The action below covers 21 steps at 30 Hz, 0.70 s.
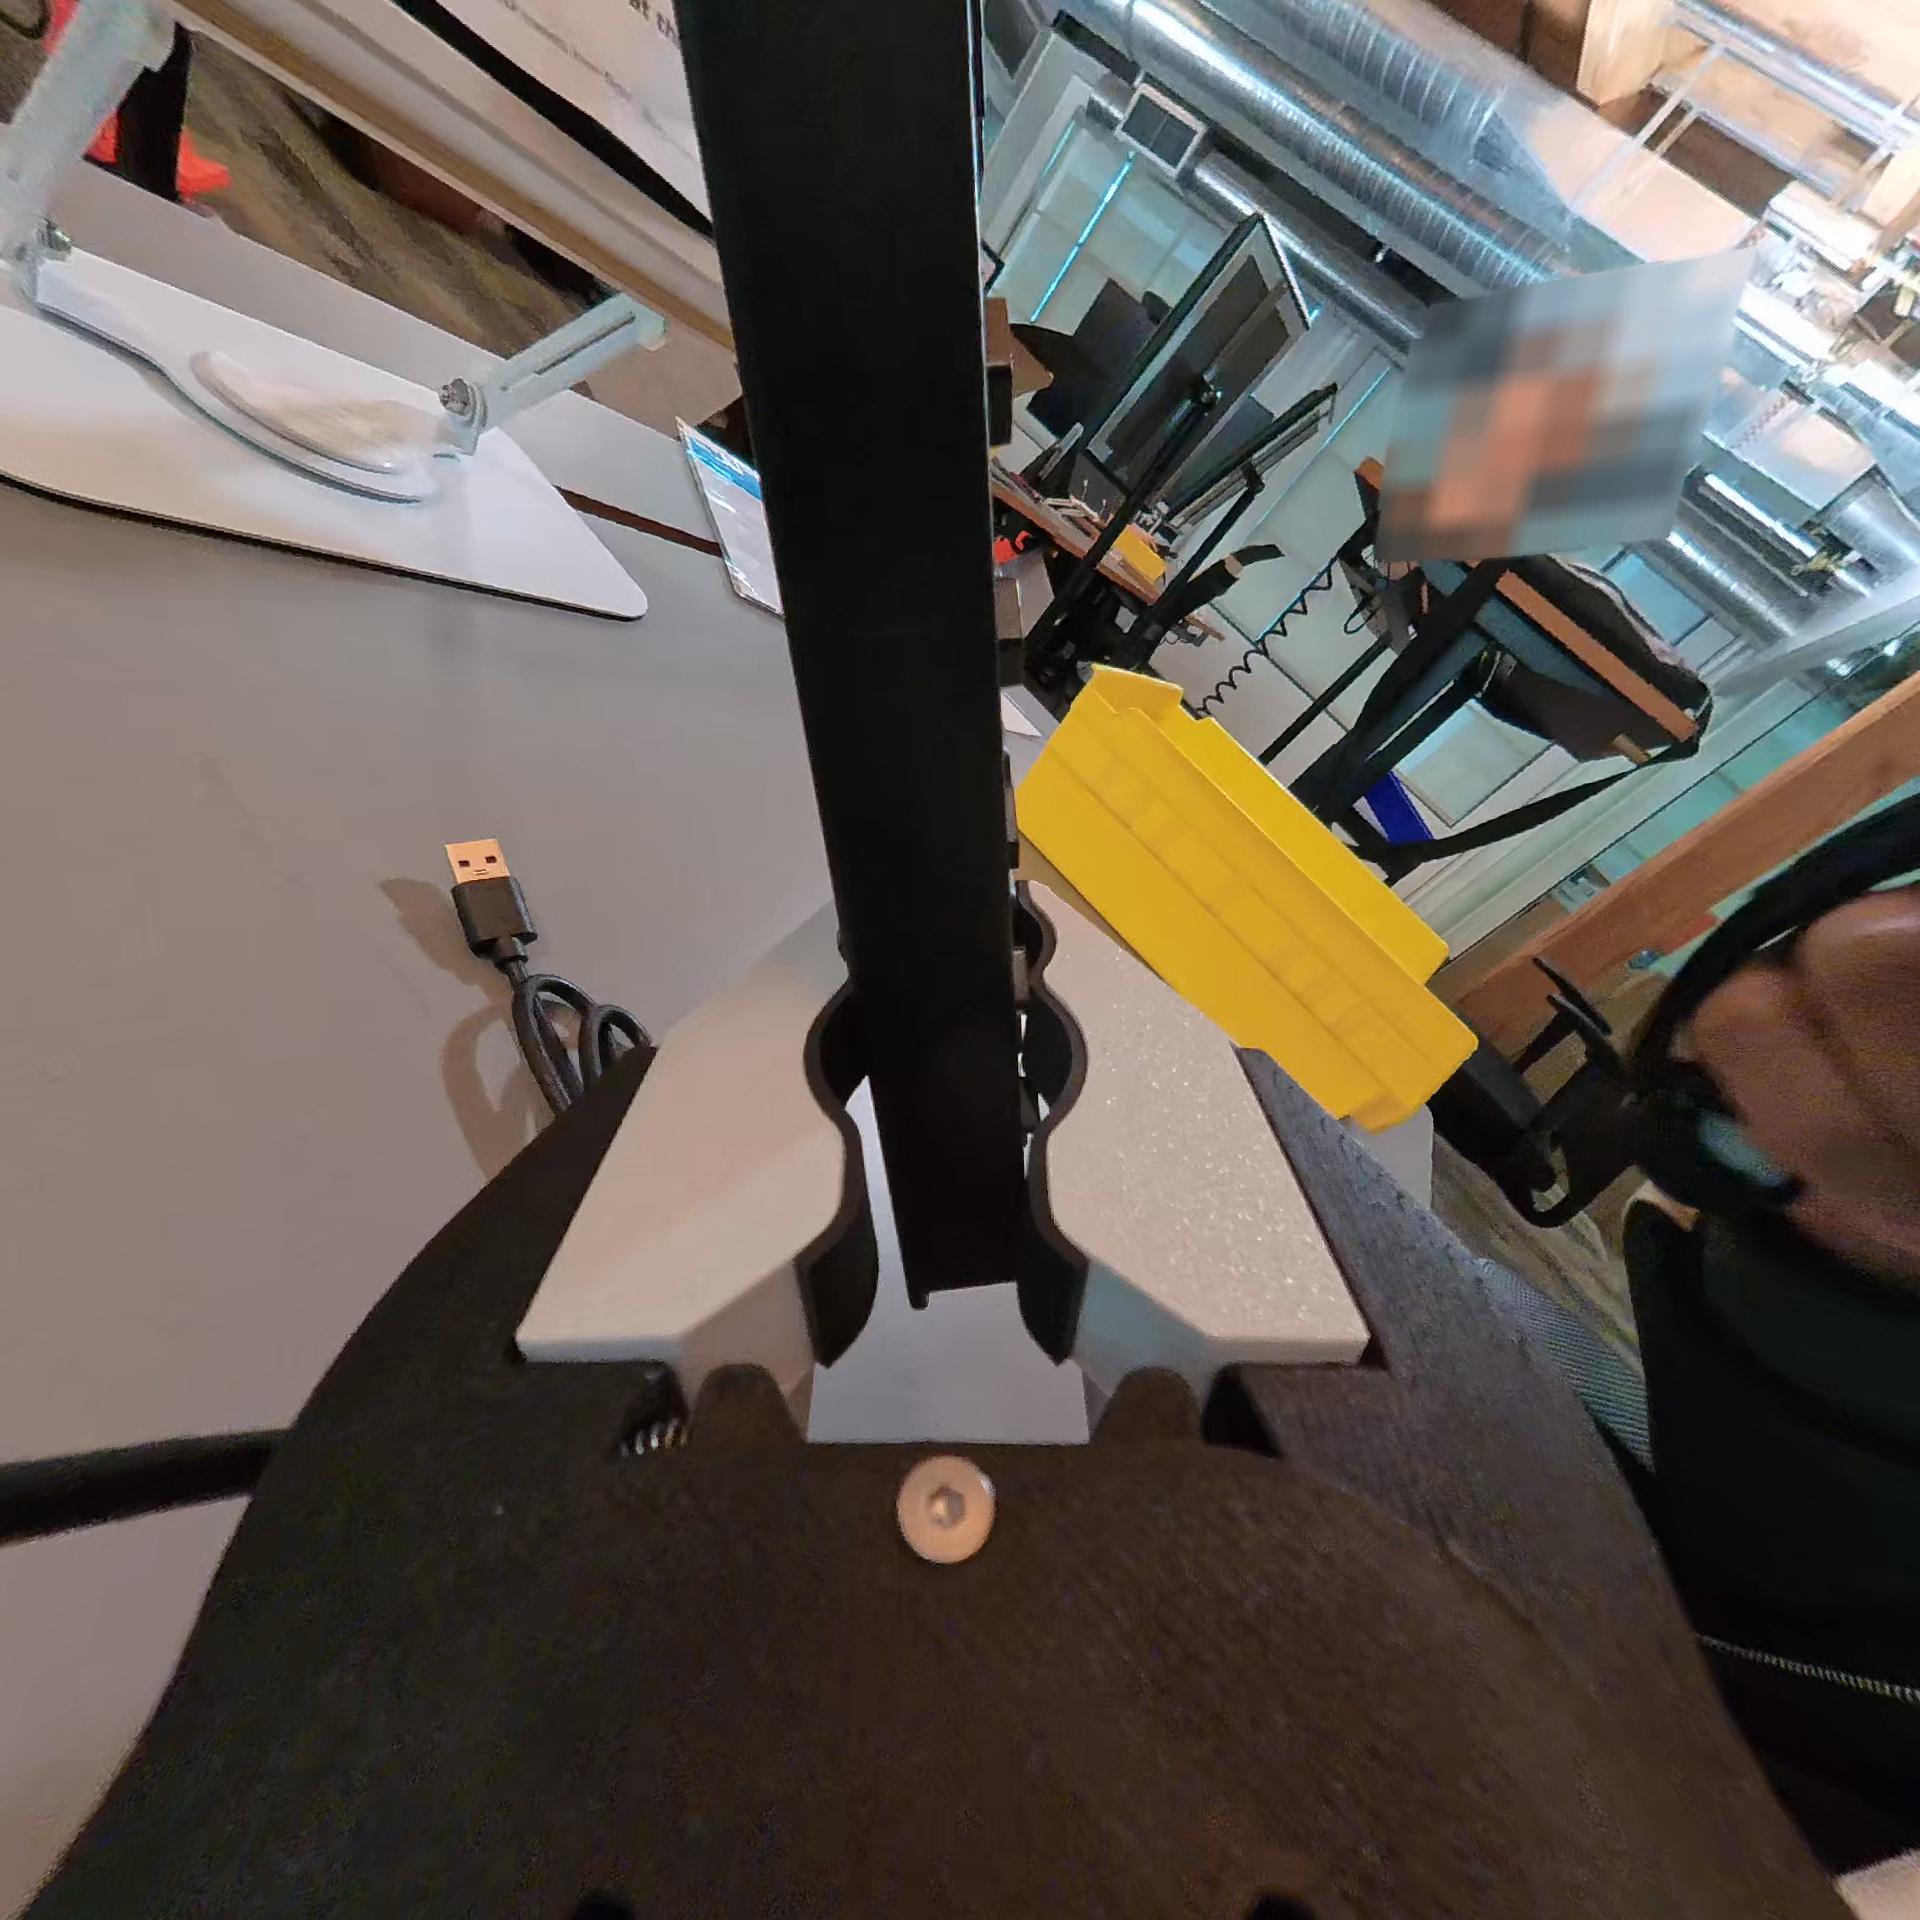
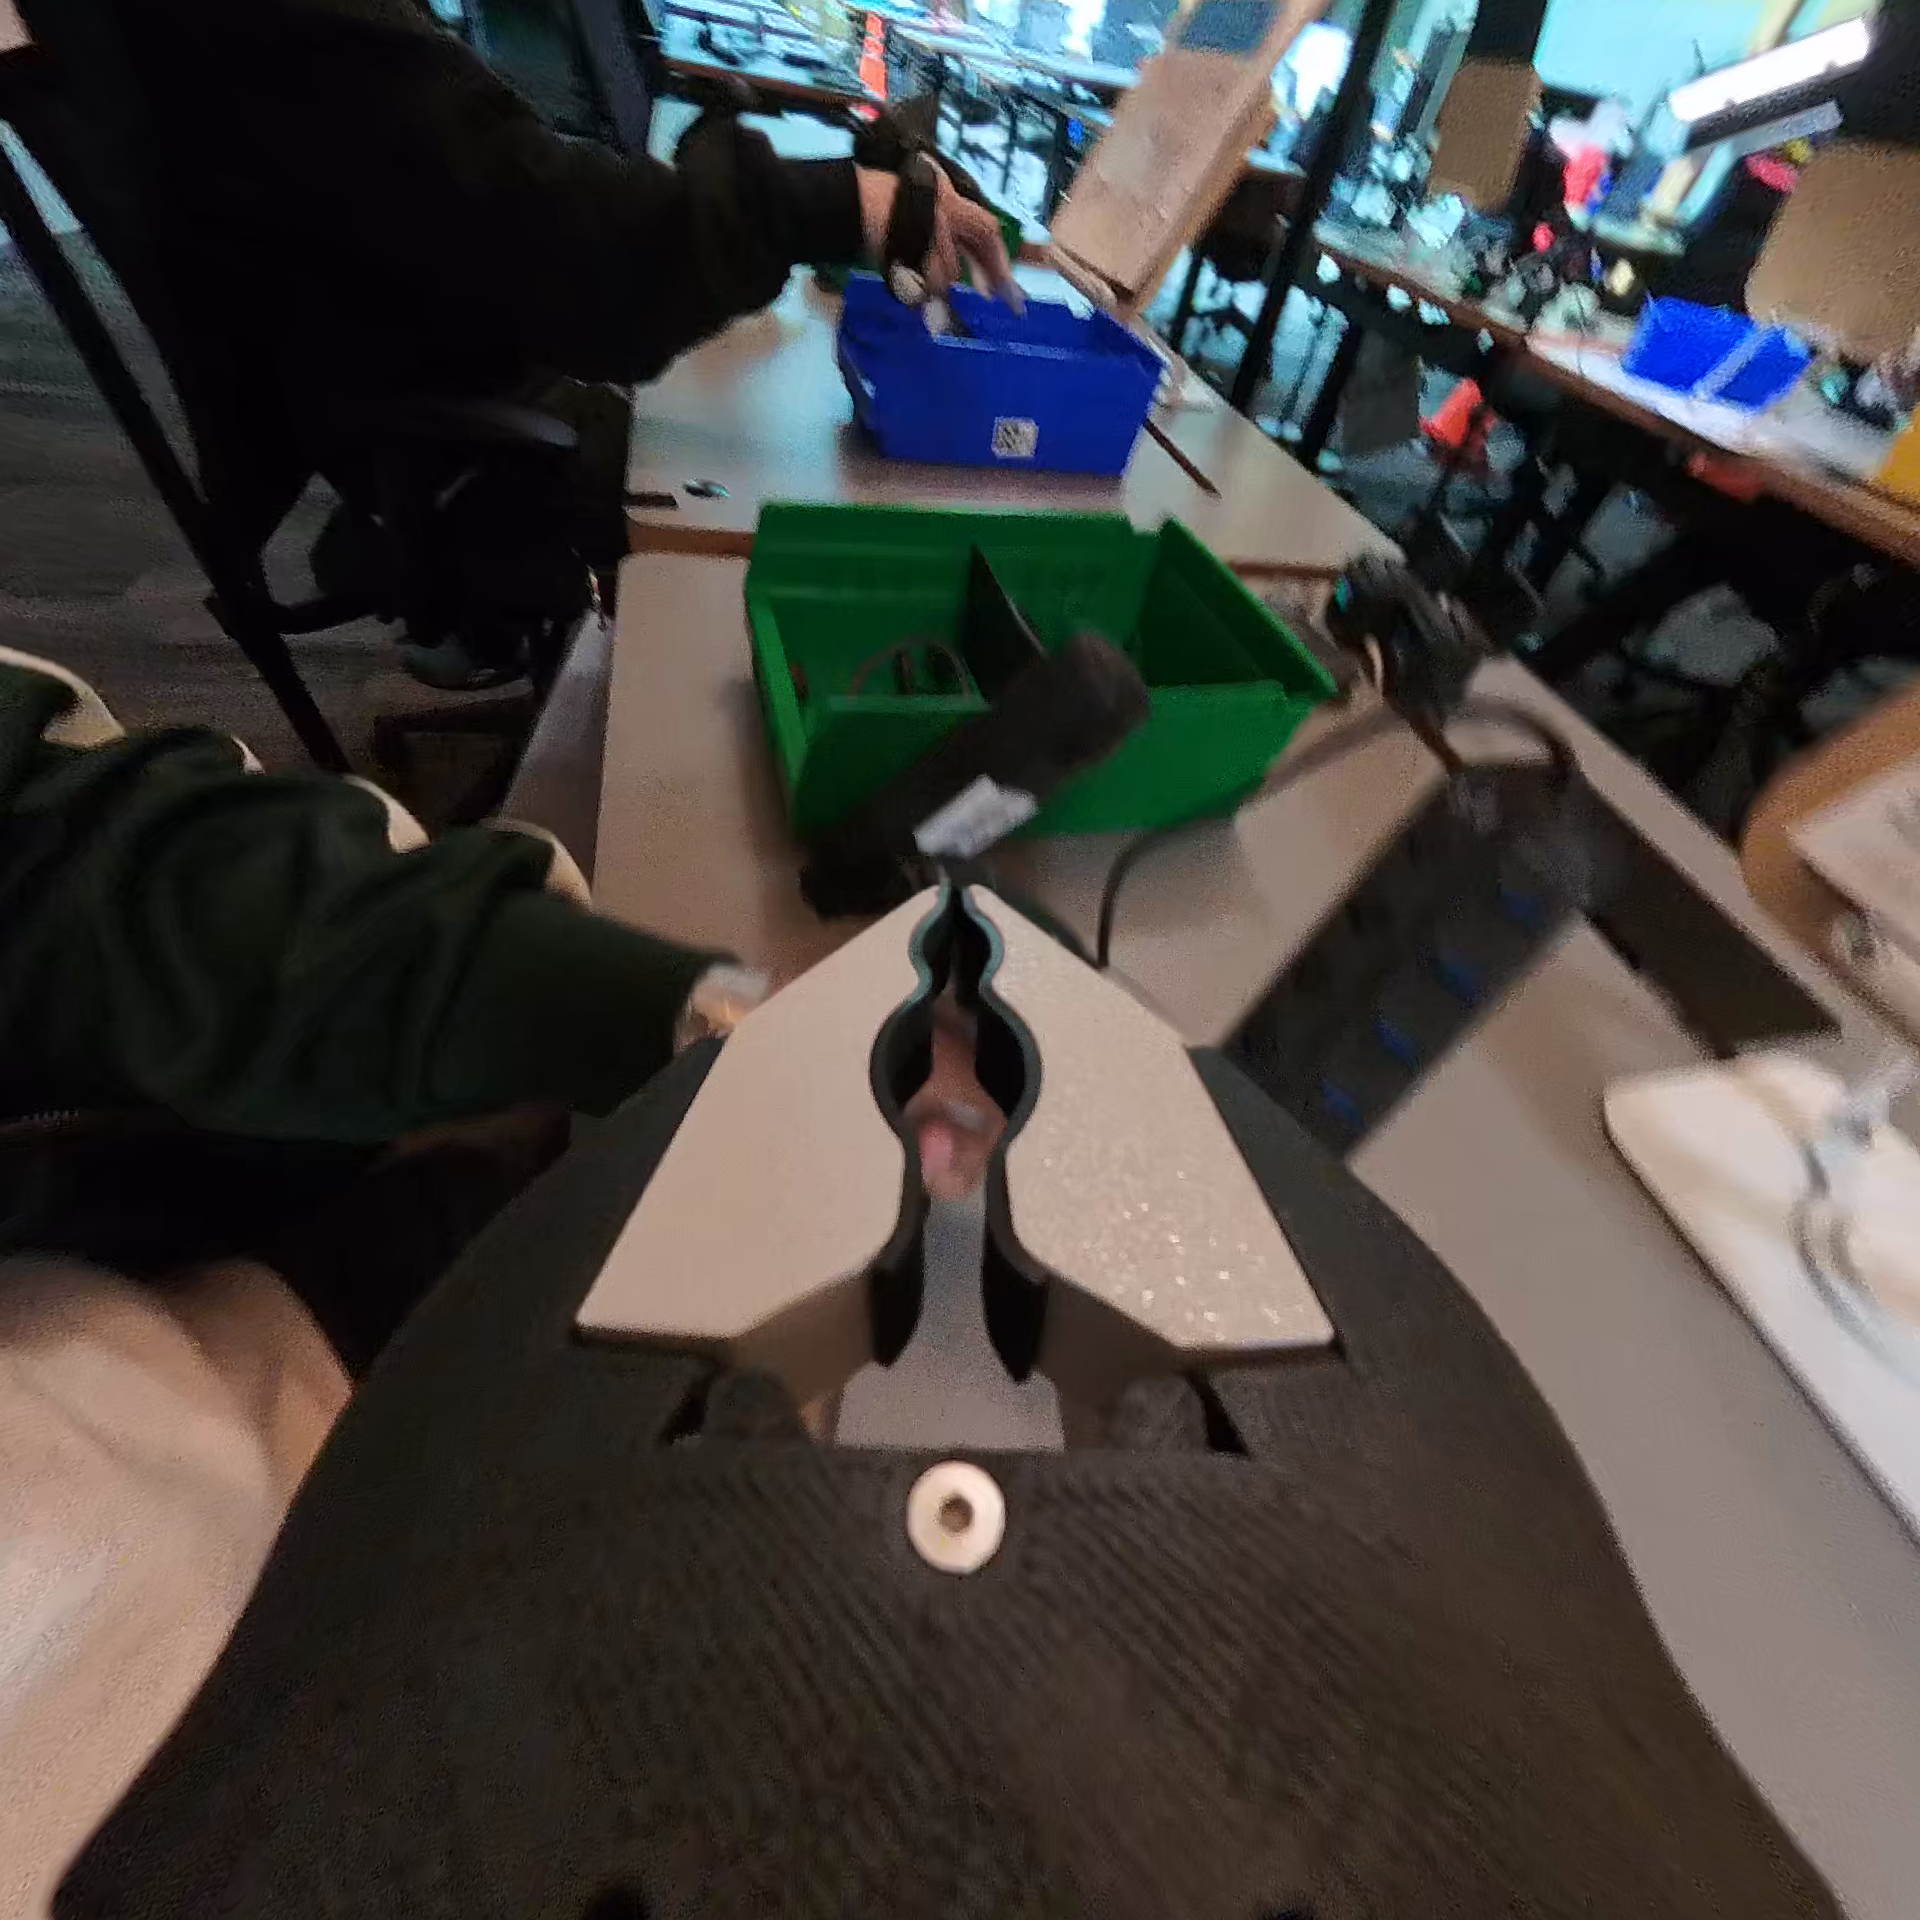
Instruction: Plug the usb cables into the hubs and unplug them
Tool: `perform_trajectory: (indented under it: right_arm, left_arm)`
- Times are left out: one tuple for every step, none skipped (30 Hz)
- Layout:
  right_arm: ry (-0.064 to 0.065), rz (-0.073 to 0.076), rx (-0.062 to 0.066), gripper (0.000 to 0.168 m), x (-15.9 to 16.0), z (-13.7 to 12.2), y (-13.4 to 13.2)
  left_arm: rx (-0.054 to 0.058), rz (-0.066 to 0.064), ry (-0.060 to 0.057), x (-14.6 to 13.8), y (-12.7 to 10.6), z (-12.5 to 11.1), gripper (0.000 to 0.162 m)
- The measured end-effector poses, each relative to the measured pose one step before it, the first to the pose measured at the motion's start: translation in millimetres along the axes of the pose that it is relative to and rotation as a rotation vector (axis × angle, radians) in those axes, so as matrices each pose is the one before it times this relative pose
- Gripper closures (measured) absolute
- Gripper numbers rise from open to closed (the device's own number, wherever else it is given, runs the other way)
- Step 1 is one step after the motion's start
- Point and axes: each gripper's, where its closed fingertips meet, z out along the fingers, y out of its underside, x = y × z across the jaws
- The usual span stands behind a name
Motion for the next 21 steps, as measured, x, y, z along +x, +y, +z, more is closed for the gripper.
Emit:
perform_trajectory:
  right_arm:
    - [-0.0299, -0.038, 0.0041, 0.168, -4.01, 16.5, -14.1]
    - [-0.0296, -0.0374, -0.0108, 0.165, -2.57, 17.96, -11.94]
    - [-0.0274, -0.0369, -0.0305, 0.156, -0.76, 18.58, -9.3]
    - [-0.0362, -0.0349, -0.0502, 0.153, -0.55, 18.32, -6.59]
    - [-0.0608, -0.0289, -0.0568, 0.162, -2.57, 17.88, -5.7]
    - [-0.0752, -0.0161, -0.0458, 0.168, -2.79, 17.41, -7.51]
    - [-0.0726, -0.0014, -0.0331, 0.168, -0.62, 17.22, -9.75]
    - [-0.0664, 0.004, -0.0323, 0.168, 1.62, 17.46, -9.73]
    - [-0.0535, 0.0009, -0.0449, 0.168, 4.61, 18.2, -7.54]
    - [-0.0325, -0.0075, -0.0569, 0.168, 8.62, 18.85, -4.65]
    - [-0.0107, -0.0134, -0.0626, 0.168, 12.2, 19.67, -2.3]
    - [-0.0022, -0.0103, -0.0706, 0.168, 13.42, 20.7, 0.76]
    - [-0.0106, 0.003, -0.0786, 0.165, 11.39, 22.08, 3.15]
    - [-0.021, 0.0243, -0.0875, 0.161, 8.63, 22.8, 5.26]
    - [-0.023, 0.0453, -0.101, 0.154, 6.96, 22.71, 7.14]
    - [-0.0167, 0.0554, -0.1105, 0.145, 6.44, 21.46, 7.76]
    - [-0.0075, 0.0494, -0.1101, 0.135, 6.26, 19.62, 6.97]
    - [0.0046, 0.0317, -0.1001, 0.123, 6.32, 16.8, 5.41]
    - [0.0267, 0.0096, -0.08, 0.12, 7.64, 13.86, 3.14]
    - [0.0514, -0.009, -0.0566, 0.119, 9.34, 10.54, 0.75]
    - [0.0651, -0.0169, -0.0377, 0.122, 9.74, 7.5, -0.77]
  left_arm:
    - [0.0084, -0.0088, 0.0059, -1.08, -0.35, -0.56, 0.141]
    - [0.0103, -0.0077, 0.0091, -0.66, -0.13, -0.39, 0.141]
    - [0.0052, -0.0073, 0.0103, -0.55, 0.76, 0.07, 0.141]
    - [-0.0013, -0.0064, 0.0065, -1.0, 1.49, 0.7, 0.142]
    - [-0.0065, -0.0079, 0.0029, -1.1, 1.93, 1.17, 0.142]
    - [-0.0062, -0.0083, 0.0044, -0.55, 1.74, 1.32, 0.141]
    - [-0.0037, -0.0069, 0.008, 0.38, 1.28, 1.31, 0.141]
    - [-0.0024, -0.0049, 0.0082, 0.76, 0.87, 1.27, 0.141]
    - [-0.0024, -0.0031, 0.0076, 0.94, 0.94, 1.32, 0.141]
    - [-0.0031, -0.0018, 0.0079, 1.05, 0.92, 1.13, 0.142]
    - [-0.0026, -0.0007, 0.0052, 0.62, 0.88, 0.81, 0.142]
    - [-0.0021, -0.0001, 0.0024, 0.16, 0.92, 0.72, 0.141]
    - [-0.0018, -0.0033, 0.0026, 0.05, 0.96, 0.73, 0.142]
    - [-0.0003, -0.0099, 0.0054, 0.34, 0.92, 0.64, 0.141]
    - [0.0035, -0.0167, 0.0088, 1.07, 0.72, 0.53, 0.141]
    - [0.0055, -0.0192, 0.0116, 1.7, 0.36, 0.75, 0.141]
    - [0.0028, -0.0162, 0.0124, 1.83, 0.28, 1.03, 0.141]
    - [-0.0003, -0.008, 0.0084, 1.17, 0.08, 0.87, 0.141]
    - [-0.0004, 0.0012, 0.0024, 0.54, -0.33, 0.66, 0.141]
    - [0.0003, 0.0072, 0.0006, 0.23, -0.79, 0.19, 0.141]
    - [0.0004, 0.0086, -0.0007, -0.19, -1.1, 0.0, 0.142]
